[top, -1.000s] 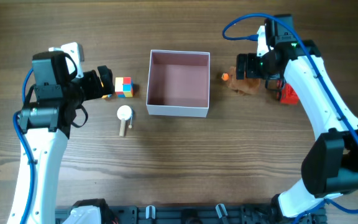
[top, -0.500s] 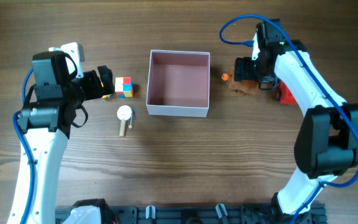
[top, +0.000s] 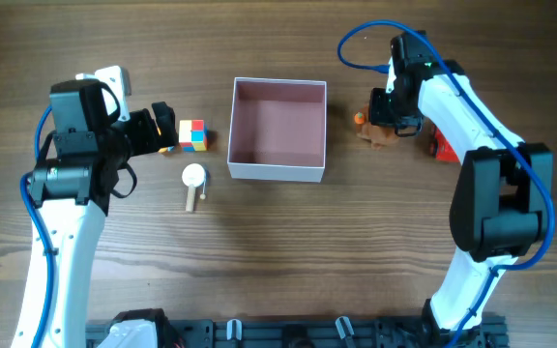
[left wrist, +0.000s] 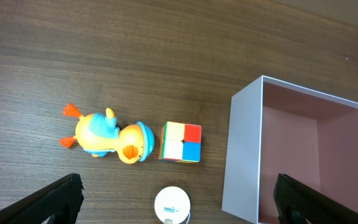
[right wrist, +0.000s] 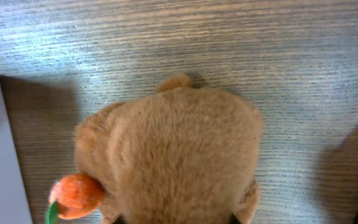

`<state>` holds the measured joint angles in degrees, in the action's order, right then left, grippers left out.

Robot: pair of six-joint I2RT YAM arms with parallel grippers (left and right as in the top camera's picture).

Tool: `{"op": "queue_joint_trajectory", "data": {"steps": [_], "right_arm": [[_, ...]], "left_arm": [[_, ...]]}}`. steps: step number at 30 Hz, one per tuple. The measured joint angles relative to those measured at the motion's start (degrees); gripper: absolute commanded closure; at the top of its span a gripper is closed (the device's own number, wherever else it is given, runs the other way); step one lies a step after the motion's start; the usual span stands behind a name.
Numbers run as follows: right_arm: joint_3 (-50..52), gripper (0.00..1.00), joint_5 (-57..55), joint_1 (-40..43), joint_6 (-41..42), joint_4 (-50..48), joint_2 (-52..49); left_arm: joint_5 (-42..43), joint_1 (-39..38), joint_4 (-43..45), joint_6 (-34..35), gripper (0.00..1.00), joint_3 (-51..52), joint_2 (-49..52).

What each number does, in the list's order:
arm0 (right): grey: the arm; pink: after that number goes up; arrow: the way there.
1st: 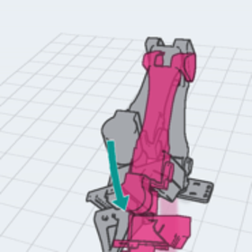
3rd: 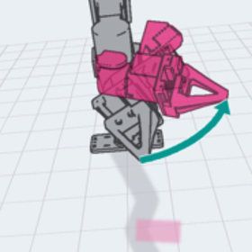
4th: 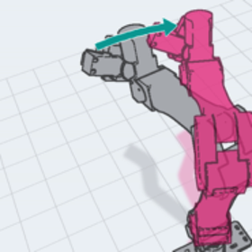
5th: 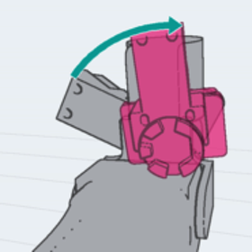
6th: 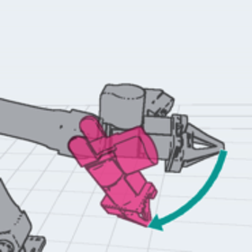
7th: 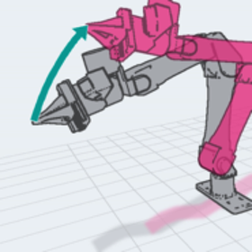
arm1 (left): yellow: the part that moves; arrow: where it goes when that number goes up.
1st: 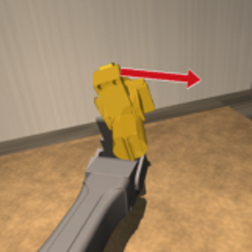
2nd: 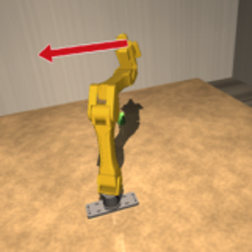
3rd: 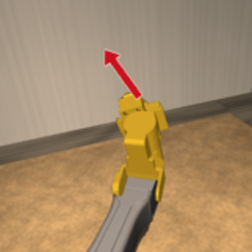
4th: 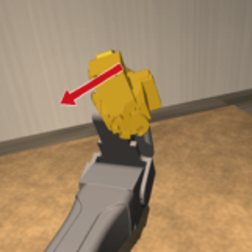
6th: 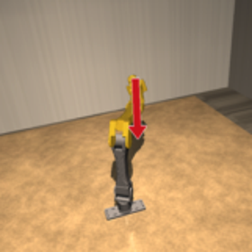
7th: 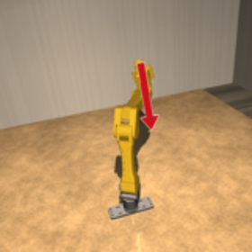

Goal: Pack container
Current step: 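Reach the right gripper to the brown plush toy and grasp it, then carry the brown plush left and lower it into the white box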

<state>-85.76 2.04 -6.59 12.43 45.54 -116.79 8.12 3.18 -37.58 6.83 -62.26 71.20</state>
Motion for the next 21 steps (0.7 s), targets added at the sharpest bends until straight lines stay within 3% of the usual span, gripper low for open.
{"op": "queue_joint_trajectory", "data": {"steps": [11, 21], "right_arm": [[0.55, 0.96, -1.07, -0.79, 0.39, 3.52, 2.47], [1.81, 0.96, -2.12, -12.31, 3.23, 3.19, 25.64]], "left_arm": [[0.0, 0.0, 0.0, 0.0, 0.0, 0.0, 0.0], [-0.02, 0.0, 0.02, 0.0, 0.0, 0.0, 0.0]]}}
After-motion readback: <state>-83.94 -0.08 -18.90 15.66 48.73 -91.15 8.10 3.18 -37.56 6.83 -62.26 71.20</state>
